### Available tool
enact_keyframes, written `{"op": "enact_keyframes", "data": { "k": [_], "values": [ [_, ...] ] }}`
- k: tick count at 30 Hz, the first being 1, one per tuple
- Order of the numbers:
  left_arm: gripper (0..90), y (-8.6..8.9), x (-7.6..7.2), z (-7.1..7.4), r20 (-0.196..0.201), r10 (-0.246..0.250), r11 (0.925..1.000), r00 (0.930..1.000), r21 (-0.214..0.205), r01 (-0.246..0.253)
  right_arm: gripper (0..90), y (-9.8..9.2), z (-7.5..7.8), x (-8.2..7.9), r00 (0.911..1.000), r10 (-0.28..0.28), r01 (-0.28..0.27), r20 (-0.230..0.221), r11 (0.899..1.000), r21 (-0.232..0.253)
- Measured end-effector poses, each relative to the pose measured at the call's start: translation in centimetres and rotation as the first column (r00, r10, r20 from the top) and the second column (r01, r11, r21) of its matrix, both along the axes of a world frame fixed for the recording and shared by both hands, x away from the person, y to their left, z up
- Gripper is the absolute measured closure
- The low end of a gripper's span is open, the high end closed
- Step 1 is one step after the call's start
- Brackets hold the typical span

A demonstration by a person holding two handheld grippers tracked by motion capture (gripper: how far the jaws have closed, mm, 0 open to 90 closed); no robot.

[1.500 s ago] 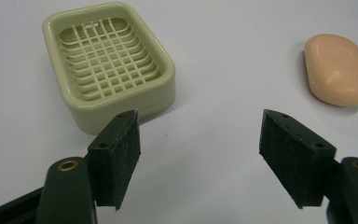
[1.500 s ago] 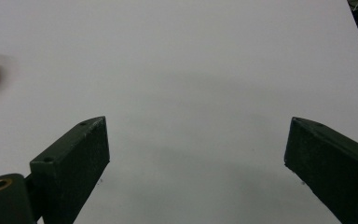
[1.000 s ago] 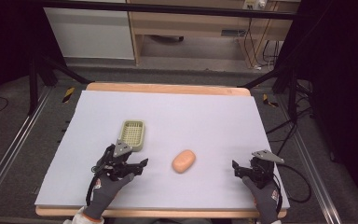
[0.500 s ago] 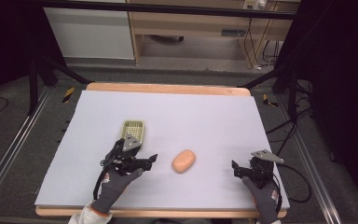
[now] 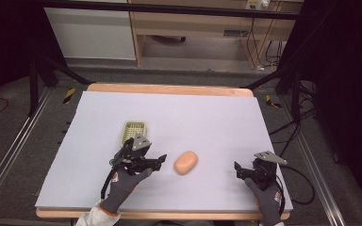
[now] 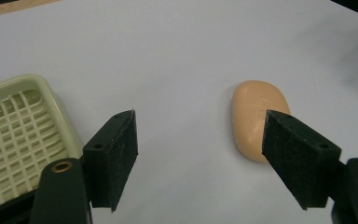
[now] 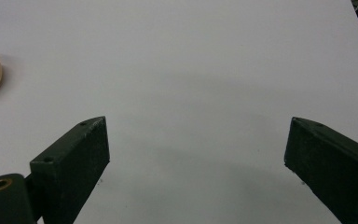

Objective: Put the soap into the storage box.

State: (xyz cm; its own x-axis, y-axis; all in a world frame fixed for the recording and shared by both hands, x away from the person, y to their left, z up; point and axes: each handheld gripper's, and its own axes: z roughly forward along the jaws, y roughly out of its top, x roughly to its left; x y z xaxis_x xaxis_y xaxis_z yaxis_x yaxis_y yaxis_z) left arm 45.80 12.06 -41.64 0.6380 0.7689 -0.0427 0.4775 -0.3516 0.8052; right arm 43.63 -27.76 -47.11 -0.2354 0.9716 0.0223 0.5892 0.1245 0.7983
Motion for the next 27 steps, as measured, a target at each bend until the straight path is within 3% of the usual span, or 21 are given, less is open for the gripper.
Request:
{"op": "enact_keyframes", "data": {
  "k": [8, 27],
  "values": [
    [25.9, -1.1, 0.2, -0.1, -0.007, -0.012, 0.9999, 0.9999, 0.002, 0.012, 6.9, 0.1, 0.0, 0.0, 1.0000, 0.000, 0.000, -0.002, 1.000, 0.002],
    [23.8, -4.0, 1.2, -0.8, -0.037, -0.067, 0.9960, 0.9971, 0.057, 0.069, 6.9, 0.2, 0.1, 0.1, 0.9999, 0.015, -0.015, 0.003, 1.000, -0.011]
  ]
}}
